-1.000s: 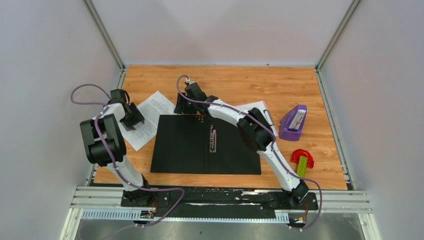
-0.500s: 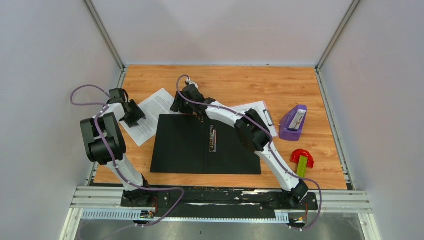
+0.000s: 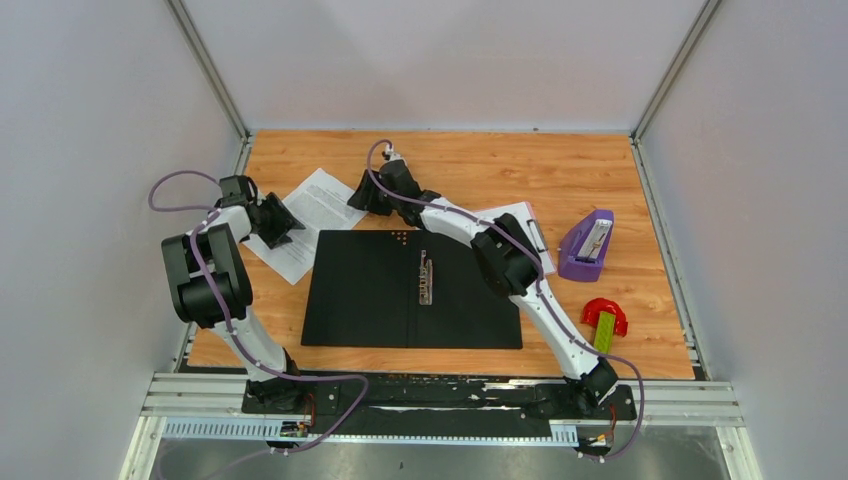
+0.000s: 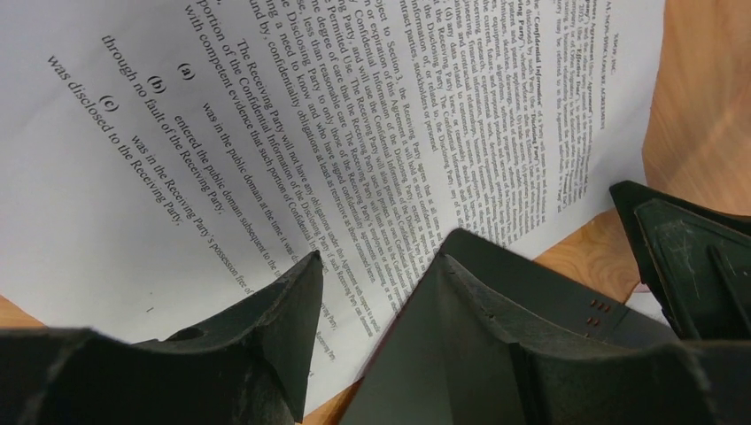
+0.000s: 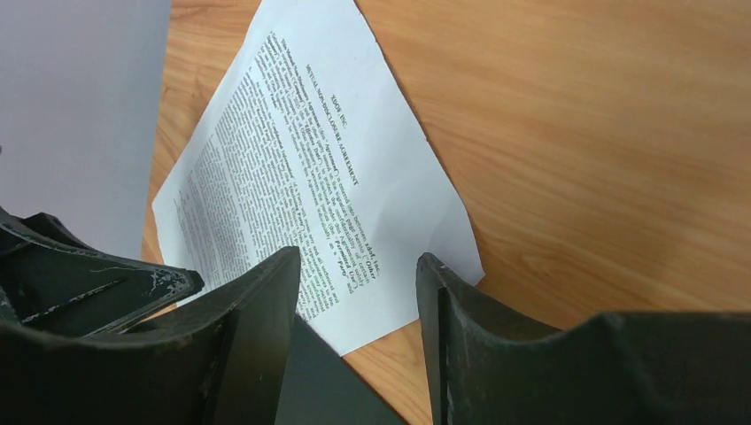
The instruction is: Put the files into the folder
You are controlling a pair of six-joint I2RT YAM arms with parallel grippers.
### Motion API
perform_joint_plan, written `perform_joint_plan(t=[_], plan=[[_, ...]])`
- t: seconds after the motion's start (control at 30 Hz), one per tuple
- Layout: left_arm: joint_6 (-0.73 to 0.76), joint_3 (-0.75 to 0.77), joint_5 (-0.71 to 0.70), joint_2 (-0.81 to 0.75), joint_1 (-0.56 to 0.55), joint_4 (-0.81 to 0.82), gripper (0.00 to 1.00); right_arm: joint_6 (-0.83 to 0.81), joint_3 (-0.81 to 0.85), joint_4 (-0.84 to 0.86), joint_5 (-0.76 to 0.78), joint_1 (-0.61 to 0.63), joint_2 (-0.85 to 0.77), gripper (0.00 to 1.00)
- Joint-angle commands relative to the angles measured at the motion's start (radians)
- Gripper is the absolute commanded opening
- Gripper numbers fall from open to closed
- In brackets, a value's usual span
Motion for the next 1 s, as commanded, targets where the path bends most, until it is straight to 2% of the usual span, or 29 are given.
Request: perform_joint_plan(t=[0.0, 0.17, 0.43, 0.8, 0.97], plan=[[-0.027, 0.021, 0.064, -0.021, 0.002, 0.026, 0.58, 0.015, 0.035, 0.11, -0.085, -0.017, 0.051, 0.53], [0.025, 0.062, 0.035, 0.011, -0.002, -0.003, 0.57, 0.021, 0.025, 0.117, -0.085, -0.015, 0.033, 0.55], [0.126, 0.227, -0.137, 0.106, -0.001, -0.101, 0.57, -0.052, -0.031, 0.092, -0.037, -0.038, -0.07, 0.56], [0.144, 0.248, -0.171, 0.206, -0.002, -0.132, 0.57, -0.08, -0.058, 0.088, 0.019, -0.049, -0.084, 0.56], [0.143, 0.24, -0.176, 0.204, -0.002, -0.133, 0.57, -0.085, -0.036, 0.006, 0.05, -0.045, -0.064, 0.55]])
